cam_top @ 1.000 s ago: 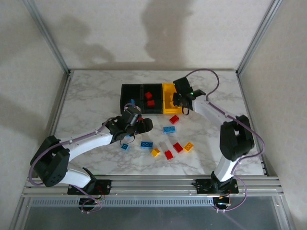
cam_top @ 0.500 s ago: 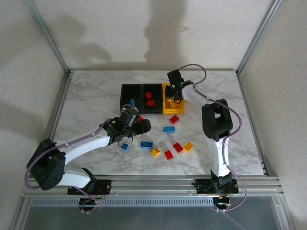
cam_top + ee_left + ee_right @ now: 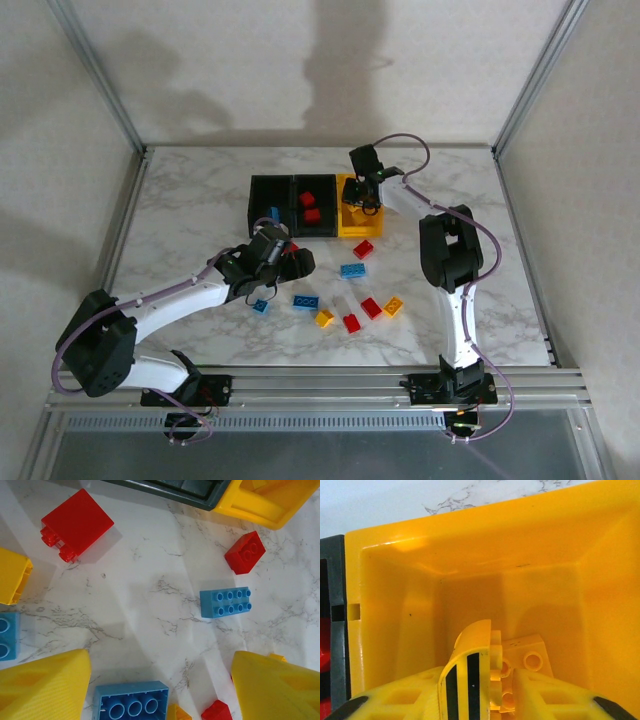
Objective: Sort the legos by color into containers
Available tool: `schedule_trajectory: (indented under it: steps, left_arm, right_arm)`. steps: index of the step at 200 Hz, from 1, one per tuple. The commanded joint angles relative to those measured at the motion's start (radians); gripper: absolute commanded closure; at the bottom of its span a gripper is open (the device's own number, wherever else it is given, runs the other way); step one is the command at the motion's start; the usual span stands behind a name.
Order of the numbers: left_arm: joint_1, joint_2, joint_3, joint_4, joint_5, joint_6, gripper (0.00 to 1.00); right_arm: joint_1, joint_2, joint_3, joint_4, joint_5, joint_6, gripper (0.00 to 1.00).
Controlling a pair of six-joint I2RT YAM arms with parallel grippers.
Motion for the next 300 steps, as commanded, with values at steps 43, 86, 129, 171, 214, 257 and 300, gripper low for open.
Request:
schedule_trajectory:
  steps: [43, 86, 129, 171, 214, 257, 300]
  left_arm:
    - [-0.002, -0.006, 0.034, -0.040, -0.048, -0.007, 0.26]
    - [0.007, -0.011, 0.058, -0.069, -0.076, -0.006, 0.26]
    - [0.037, -0.024, 0.062, -0.098, -0.086, -0.003, 0.27]
    - [0.007, -0.023, 0.056, -0.019, 0.050, 0.044, 0.26]
    - [-0.051, 0.014, 0.067, 0.021, 0.100, 0.089, 0.26]
    - [-0.058, 0.059, 0.059, 0.040, 0.098, 0.078, 0.26]
    - [-0.059, 0.077, 0.046, 0.038, 0.085, 0.069, 0.26]
  right_arm:
    - [0.002, -0.173, -0.080, 0.022, -0.026, 0.005, 0.57]
    - [0.017, -0.294, -0.167, 0.033, -0.024, 0.004, 0.58]
    - [0.041, -0.479, -0.335, 0.043, -0.033, 0.011, 0.59]
    - [0.051, -0.672, -0.554, -0.065, 0.045, 0.049, 0.47]
    - [0.049, -0.872, -0.808, -0.204, 0.047, 0.297, 0.32]
    - [0.075, -0.976, -0.995, -0.197, 0.015, 0.469, 0.31]
    - [0.102, -0.959, -1.067, -0.145, 0.011, 0.518, 0.30]
